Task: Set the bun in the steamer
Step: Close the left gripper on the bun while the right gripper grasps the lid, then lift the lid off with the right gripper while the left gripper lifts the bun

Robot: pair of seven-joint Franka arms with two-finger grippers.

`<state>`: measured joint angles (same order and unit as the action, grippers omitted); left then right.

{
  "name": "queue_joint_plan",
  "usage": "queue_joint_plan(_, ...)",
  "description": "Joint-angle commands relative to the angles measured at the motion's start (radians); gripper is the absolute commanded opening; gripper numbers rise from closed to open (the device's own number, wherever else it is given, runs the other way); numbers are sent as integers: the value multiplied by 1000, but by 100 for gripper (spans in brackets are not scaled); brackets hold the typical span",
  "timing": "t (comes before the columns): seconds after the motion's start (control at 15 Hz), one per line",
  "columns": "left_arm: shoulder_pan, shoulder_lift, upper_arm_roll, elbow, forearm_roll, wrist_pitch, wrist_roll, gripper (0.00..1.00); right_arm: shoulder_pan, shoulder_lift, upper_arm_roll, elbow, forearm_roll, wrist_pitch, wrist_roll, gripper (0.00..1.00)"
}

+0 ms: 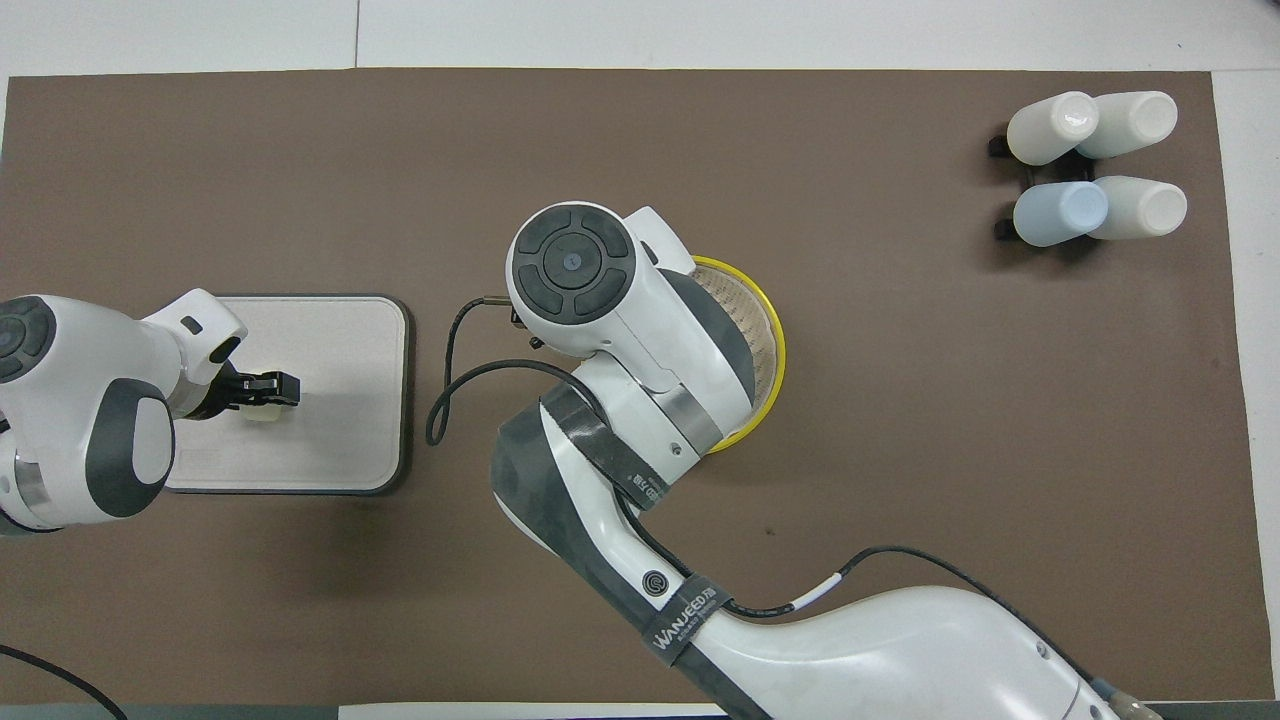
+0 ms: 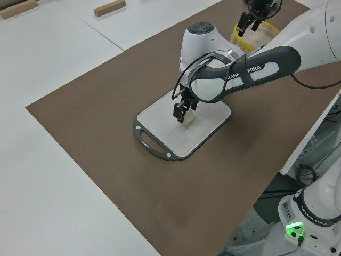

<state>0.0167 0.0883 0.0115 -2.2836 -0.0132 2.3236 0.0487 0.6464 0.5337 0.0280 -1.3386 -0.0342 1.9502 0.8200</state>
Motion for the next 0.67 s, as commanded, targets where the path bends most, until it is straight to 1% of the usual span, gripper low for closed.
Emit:
queue_joint_plan(0.0,-8,-2,5,-13,9,23,10,39,1,-7,0,-57,-15,61,-30,92)
queue_joint_plan(0.13,-9,-2,5,-8,10,13,8,31,2,-15,0,-80,-15,65,-28,91)
queue_joint_plan(0.27,-9,-2,5,3,9,-4,8,30,13,-14,-2,-80,-13,61,-18,89)
queue_joint_plan(0.33,-9,-1,5,19,9,-25,7,30,19,-11,-2,-83,-13,64,-4,84)
queue_joint_plan(0.4,-9,7,5,45,9,-54,3,30,21,-11,-2,-85,-13,65,4,76)
queue_joint_plan(0.47,-9,11,4,77,9,-90,-1,30,27,-9,-2,-85,-15,65,11,65)
queue_joint_plan(0.53,-9,11,4,107,9,-128,-6,30,35,-8,-2,-86,-15,65,19,50)
queue_joint_plan(0.6,-11,11,2,133,9,-165,-16,30,42,-6,-3,-86,-16,64,22,31)
